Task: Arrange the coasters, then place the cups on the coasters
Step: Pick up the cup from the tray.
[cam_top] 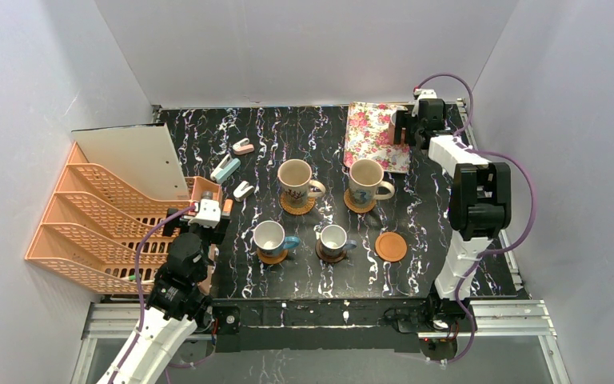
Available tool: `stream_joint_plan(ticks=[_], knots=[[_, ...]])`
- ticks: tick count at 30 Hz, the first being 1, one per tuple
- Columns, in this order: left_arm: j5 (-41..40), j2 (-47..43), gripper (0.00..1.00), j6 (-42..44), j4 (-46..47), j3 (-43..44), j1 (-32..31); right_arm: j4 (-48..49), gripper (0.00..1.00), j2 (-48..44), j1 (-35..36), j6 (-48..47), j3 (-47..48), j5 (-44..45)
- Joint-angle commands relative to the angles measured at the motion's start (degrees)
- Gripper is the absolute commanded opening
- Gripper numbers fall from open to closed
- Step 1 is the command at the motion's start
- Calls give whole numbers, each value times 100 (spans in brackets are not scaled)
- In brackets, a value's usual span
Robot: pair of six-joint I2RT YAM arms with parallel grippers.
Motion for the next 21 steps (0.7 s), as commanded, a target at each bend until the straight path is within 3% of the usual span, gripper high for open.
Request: stream_joint_plan(ticks=[1,21], knots=[[-113,-10,98,-41,46,-48,27,461,86,121,12,101,-19,-100],[-99,32,98,-42,72,-62,27,970,70,250,120,-55,-267,-107]])
